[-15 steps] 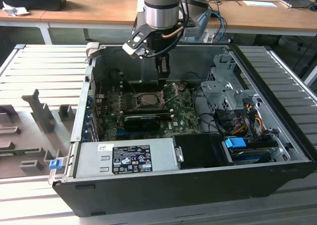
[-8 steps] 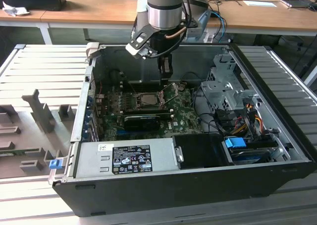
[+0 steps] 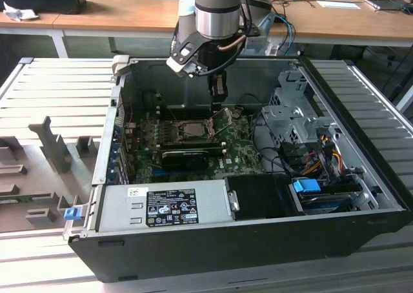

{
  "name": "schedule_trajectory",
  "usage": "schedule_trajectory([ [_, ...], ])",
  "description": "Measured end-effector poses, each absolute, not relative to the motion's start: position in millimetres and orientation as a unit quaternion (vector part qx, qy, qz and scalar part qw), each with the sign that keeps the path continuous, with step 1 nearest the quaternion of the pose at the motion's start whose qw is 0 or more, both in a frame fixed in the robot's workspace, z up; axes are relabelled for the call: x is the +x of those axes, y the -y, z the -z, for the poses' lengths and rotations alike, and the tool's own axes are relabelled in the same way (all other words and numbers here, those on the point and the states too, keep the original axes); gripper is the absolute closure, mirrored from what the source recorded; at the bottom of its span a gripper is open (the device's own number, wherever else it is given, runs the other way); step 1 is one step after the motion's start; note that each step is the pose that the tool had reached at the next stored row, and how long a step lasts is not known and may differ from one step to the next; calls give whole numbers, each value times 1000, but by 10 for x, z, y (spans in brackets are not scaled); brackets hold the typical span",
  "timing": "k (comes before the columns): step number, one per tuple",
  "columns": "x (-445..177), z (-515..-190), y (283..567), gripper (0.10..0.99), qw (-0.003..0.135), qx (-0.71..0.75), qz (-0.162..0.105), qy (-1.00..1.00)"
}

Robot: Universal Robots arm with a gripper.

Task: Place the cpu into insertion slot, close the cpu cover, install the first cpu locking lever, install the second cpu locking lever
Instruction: 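Close the cpu cover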

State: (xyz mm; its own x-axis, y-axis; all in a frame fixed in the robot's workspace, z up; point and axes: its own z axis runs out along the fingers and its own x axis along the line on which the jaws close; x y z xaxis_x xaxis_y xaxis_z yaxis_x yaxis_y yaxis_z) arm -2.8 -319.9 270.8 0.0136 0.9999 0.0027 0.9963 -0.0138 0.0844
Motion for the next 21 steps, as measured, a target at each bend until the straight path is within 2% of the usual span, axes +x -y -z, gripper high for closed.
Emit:
schedule_trajectory([
  [21, 291, -2689, 3199, 980, 25, 711, -26, -702],
])
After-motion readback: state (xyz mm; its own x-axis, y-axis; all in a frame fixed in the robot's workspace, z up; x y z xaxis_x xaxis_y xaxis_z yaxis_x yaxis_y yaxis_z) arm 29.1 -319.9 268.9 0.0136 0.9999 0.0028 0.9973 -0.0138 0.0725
